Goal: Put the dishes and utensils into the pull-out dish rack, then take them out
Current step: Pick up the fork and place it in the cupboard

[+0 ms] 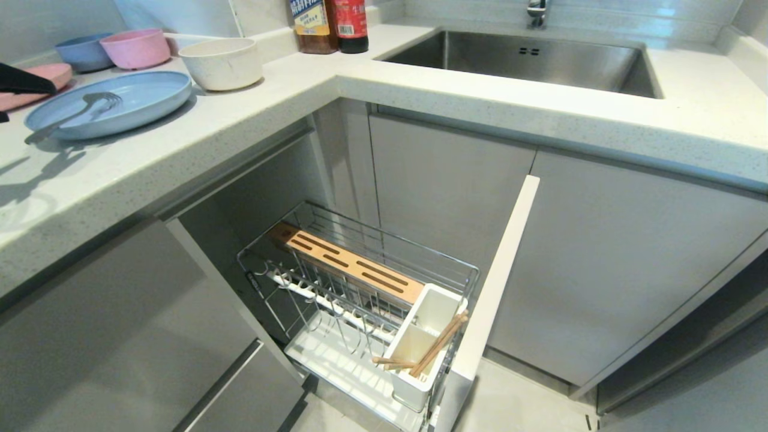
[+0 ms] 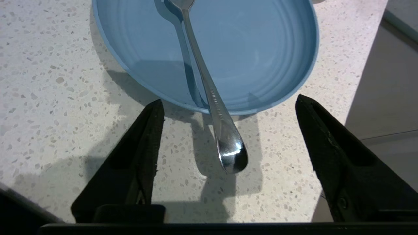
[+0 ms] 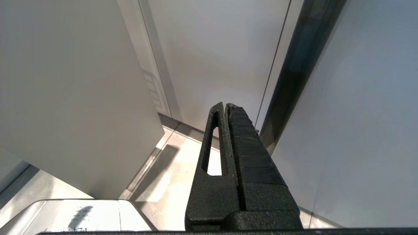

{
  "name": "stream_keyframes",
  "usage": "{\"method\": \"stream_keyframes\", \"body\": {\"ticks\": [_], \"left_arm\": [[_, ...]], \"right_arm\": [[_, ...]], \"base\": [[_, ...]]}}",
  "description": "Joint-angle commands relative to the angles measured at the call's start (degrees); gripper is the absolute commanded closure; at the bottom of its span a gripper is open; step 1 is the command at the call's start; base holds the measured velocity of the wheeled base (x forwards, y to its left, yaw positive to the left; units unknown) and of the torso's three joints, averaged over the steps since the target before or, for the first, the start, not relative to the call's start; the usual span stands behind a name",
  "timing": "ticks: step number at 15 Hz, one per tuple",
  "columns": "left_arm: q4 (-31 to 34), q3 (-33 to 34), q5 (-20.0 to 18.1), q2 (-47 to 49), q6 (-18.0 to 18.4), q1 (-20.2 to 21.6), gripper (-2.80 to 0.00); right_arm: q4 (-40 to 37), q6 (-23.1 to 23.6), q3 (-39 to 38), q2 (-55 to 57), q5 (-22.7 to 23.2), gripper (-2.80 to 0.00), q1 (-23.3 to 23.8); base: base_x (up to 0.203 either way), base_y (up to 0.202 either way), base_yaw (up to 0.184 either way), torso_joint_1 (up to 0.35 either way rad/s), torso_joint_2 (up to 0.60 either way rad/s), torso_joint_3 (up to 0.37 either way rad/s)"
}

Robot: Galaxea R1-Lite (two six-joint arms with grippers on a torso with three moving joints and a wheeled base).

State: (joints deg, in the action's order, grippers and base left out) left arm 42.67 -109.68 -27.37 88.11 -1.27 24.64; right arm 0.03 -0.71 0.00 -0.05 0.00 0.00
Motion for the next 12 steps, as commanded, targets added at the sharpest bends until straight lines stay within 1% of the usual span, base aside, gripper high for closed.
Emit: {"method": "stream_keyframes", "body": {"ticks": [1, 4, 12], "left_arm": [[0.14, -0.10, -0.14, 1.23, 0.27, -0.11, -2.80], [-0.16, -0.18, -0.14, 3.15, 1.36, -0.12, -2.80], [-1.91, -0.37, -0.23, 3.55, 1.53, -0.34, -2.80]], "right_arm": [[0.03, 0.00, -0.09, 0.05, 0.00, 0.00, 0.00], [0.06, 0.00, -0.09, 0.05, 0.00, 0.00, 0.00], [0.04, 0.00, -0.09, 0.05, 0.00, 0.00, 0.00]], "base": [[0.000, 0.000, 0.000, 0.000, 0.00, 0.000], [0.000, 0.000, 0.000, 0.000, 0.00, 0.000], [0.000, 0.000, 0.000, 0.000, 0.00, 0.000]]}}
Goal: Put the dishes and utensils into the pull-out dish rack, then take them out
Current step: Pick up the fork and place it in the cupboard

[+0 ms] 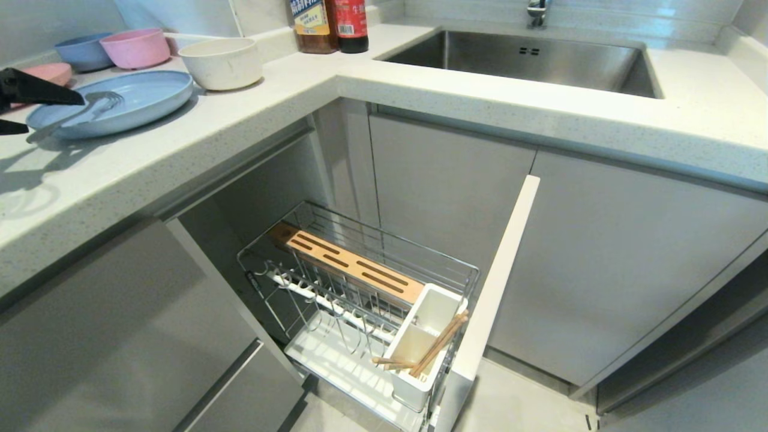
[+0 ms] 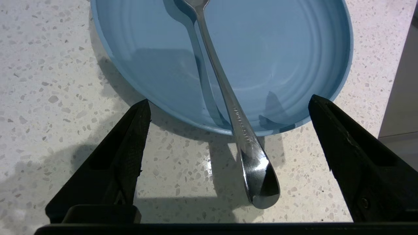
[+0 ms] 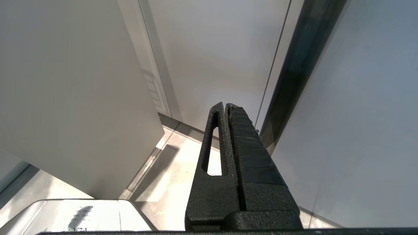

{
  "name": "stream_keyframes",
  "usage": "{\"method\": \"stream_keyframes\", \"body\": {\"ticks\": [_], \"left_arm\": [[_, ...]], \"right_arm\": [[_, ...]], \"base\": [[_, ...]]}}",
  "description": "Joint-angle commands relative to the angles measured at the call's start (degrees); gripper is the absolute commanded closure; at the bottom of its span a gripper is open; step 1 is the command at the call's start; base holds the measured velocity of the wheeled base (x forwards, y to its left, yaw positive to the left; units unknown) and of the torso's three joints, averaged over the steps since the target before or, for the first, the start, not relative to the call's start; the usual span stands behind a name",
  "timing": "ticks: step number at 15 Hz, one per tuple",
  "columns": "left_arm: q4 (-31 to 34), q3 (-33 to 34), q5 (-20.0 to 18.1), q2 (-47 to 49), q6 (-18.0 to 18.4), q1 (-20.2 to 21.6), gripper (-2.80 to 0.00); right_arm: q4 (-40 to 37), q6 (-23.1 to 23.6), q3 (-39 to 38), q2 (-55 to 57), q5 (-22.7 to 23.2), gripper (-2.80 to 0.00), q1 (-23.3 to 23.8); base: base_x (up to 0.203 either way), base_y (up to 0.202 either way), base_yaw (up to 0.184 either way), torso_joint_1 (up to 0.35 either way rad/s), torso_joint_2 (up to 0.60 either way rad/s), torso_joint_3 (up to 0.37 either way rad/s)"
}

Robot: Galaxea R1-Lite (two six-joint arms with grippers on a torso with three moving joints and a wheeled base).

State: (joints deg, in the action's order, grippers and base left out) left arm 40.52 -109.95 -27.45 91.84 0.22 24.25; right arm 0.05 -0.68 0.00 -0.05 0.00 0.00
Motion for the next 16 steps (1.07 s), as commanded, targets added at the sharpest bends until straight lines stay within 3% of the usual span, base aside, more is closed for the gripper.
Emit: {"method": "stream_keyframes", "body": {"ticks": [1, 11, 16], "left_arm": [[-0.25, -0.16, -0.16, -0.50, -0.05, 0.10, -2.80], [-2.71, -0.09, -2.08, -0.14, -0.13, -1.72, -2.80], [-4.22, 0.00, -0.99, 1.87, -0.01, -1.55, -2.80]], "right_arm": [[0.04, -0.02, -0.09, 0.05, 0.00, 0.00, 0.00], [-0.01, -0.02, -0.09, 0.05, 0.00, 0.00, 0.00], [0.02, -0.02, -0.07, 0.05, 0.00, 0.00, 0.00]], "base": [[0.000, 0.000, 0.000, 0.000, 0.00, 0.000], [0.000, 0.000, 0.000, 0.000, 0.00, 0.000], [0.000, 0.000, 0.000, 0.000, 0.00, 0.000]]}}
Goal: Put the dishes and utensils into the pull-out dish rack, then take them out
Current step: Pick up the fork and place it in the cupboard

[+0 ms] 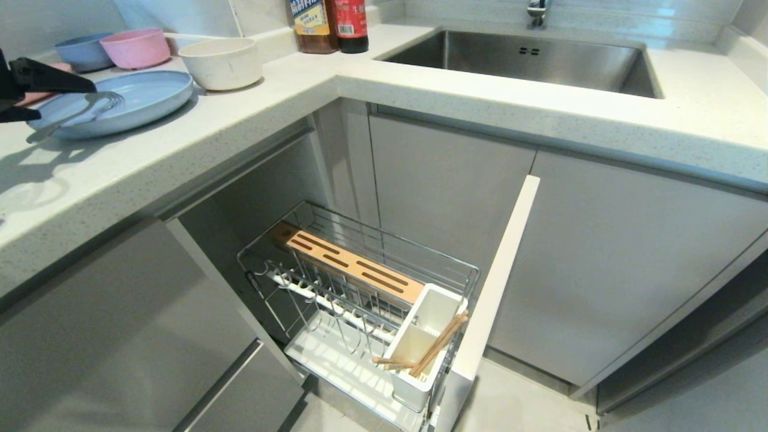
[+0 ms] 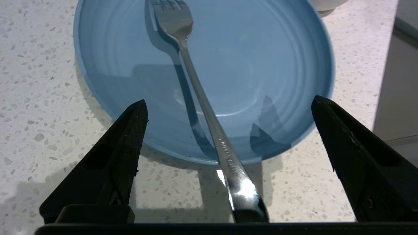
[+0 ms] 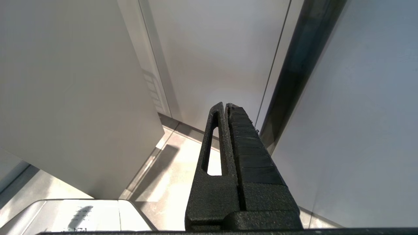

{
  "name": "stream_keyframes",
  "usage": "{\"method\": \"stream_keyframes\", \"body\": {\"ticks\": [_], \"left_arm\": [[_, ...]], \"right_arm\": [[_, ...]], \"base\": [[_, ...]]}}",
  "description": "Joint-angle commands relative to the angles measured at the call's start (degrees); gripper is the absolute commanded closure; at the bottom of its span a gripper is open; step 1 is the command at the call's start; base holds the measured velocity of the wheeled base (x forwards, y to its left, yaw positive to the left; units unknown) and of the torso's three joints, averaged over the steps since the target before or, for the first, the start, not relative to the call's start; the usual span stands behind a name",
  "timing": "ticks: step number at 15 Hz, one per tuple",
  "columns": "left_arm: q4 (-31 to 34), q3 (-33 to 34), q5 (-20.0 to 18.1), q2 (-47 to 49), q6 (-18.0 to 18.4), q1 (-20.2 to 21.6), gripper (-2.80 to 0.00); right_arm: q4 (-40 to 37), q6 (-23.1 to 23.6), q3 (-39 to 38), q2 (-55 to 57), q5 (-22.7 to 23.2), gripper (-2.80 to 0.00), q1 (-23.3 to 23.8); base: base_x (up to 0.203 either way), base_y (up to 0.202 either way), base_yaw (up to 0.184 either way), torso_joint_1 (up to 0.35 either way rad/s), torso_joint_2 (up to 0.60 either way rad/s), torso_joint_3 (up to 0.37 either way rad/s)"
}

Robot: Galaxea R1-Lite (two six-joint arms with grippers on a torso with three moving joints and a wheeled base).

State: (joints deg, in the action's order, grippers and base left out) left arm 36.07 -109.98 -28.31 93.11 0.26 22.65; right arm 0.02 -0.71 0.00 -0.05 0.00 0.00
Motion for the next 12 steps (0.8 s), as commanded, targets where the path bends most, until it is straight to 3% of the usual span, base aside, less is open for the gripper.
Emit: {"method": "stream_keyframes", "body": {"ticks": [1, 12], "left_arm": [[0.23, 0.03, -0.08, 0.67, 0.44, 0.21, -2.80], [0.67, 1.62, 0.10, 0.67, 1.58, 0.21, -2.80]], "right_arm": [[0.06, 0.00, -0.09, 0.05, 0.00, 0.00, 0.00], [-0.01, 0.00, -0.09, 0.05, 0.00, 0.00, 0.00]], "base": [[0.000, 0.000, 0.000, 0.000, 0.00, 0.000], [0.000, 0.000, 0.000, 0.000, 0.00, 0.000]]}}
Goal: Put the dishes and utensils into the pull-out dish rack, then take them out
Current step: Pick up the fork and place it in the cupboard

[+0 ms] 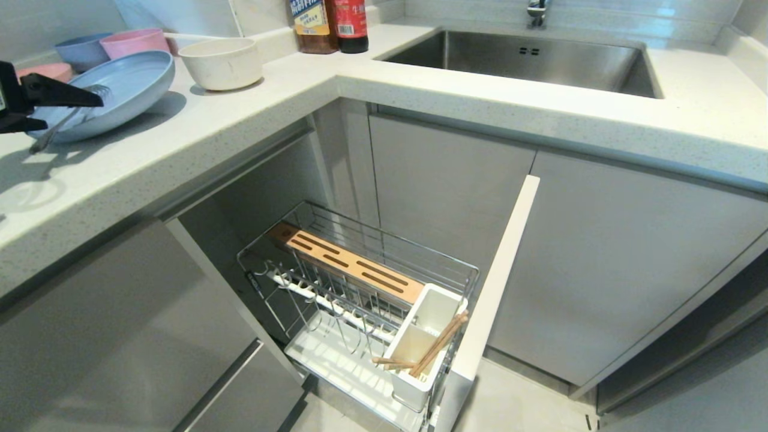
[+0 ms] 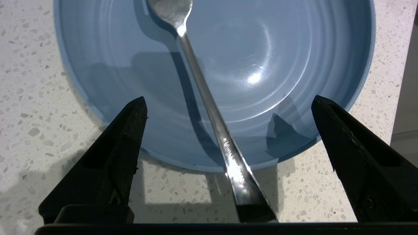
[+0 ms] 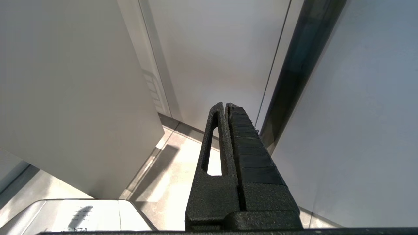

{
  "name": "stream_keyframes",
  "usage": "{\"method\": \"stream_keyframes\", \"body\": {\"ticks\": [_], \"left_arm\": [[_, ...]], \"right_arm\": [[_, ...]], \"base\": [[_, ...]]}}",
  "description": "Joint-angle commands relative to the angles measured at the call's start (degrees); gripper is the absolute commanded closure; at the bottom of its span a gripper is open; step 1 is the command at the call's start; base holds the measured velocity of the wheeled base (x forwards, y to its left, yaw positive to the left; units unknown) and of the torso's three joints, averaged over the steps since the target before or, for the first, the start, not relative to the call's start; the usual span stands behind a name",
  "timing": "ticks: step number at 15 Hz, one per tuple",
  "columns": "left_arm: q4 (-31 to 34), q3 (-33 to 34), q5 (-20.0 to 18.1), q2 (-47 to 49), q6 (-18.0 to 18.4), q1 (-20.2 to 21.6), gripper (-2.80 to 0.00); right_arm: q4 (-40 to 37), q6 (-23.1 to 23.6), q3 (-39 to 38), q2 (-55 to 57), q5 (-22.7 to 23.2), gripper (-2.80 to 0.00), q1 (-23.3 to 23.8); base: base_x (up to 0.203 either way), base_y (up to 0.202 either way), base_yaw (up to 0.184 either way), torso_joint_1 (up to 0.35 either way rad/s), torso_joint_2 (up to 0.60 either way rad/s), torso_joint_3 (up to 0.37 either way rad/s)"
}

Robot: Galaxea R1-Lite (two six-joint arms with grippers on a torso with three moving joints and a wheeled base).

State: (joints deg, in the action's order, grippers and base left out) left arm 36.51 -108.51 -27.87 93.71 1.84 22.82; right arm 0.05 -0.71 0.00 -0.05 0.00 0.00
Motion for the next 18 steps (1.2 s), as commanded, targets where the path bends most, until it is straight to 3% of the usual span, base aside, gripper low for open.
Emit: {"method": "stream_keyframes", "body": {"ticks": [1, 8, 9, 18], "left_arm": [[0.23, 0.49, 0.42, 0.07, 0.09, 0.03, -2.80], [0.23, 1.20, 0.71, 0.07, 0.71, 0.03, -2.80], [0.23, 1.20, 0.80, 0.07, 0.71, 0.03, 0.00], [-0.04, 0.58, 1.51, 0.16, 0.80, 0.03, 0.00]], "right_arm": [[0.03, 0.00, -0.09, 0.05, 0.00, 0.00, 0.00], [0.04, 0.00, -0.09, 0.05, 0.00, 0.00, 0.00], [0.04, 0.00, -0.09, 0.05, 0.00, 0.00, 0.00], [0.04, 0.00, -0.09, 0.05, 0.00, 0.00, 0.00]], "base": [[0.000, 0.000, 0.000, 0.000, 0.00, 0.000], [0.000, 0.000, 0.000, 0.000, 0.00, 0.000], [0.000, 0.000, 0.000, 0.000, 0.00, 0.000], [0.000, 0.000, 0.000, 0.000, 0.00, 0.000]]}}
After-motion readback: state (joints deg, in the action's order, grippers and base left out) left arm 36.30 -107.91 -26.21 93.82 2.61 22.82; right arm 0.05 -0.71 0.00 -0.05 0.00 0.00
